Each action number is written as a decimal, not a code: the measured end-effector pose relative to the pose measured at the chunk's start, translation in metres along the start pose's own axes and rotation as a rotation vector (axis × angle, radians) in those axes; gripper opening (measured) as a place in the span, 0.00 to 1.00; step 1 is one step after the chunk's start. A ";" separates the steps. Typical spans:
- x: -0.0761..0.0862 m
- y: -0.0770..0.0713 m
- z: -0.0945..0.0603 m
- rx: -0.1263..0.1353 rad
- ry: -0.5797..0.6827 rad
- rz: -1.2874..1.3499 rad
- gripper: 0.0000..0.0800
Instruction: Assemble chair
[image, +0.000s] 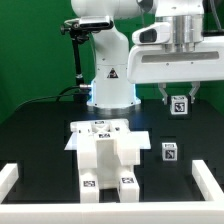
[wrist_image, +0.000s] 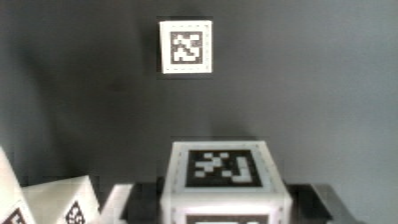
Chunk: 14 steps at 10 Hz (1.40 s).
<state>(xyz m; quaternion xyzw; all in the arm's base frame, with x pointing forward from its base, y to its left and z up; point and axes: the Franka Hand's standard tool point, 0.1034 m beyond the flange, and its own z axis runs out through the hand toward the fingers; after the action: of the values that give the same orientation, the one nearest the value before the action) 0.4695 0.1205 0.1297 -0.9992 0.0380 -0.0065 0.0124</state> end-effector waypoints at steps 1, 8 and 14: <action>0.008 0.011 -0.003 -0.017 0.007 -0.060 0.36; 0.047 0.066 -0.010 -0.038 0.030 -0.190 0.36; 0.079 0.113 -0.007 -0.071 0.052 -0.337 0.36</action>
Offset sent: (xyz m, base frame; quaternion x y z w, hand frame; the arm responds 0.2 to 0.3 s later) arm 0.0433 -0.0610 0.0007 -0.0271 0.0198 -0.1124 0.9931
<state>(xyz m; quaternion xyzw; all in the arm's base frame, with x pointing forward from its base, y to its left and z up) 0.5392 0.0014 0.1350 -0.9907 -0.1296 -0.0329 -0.0249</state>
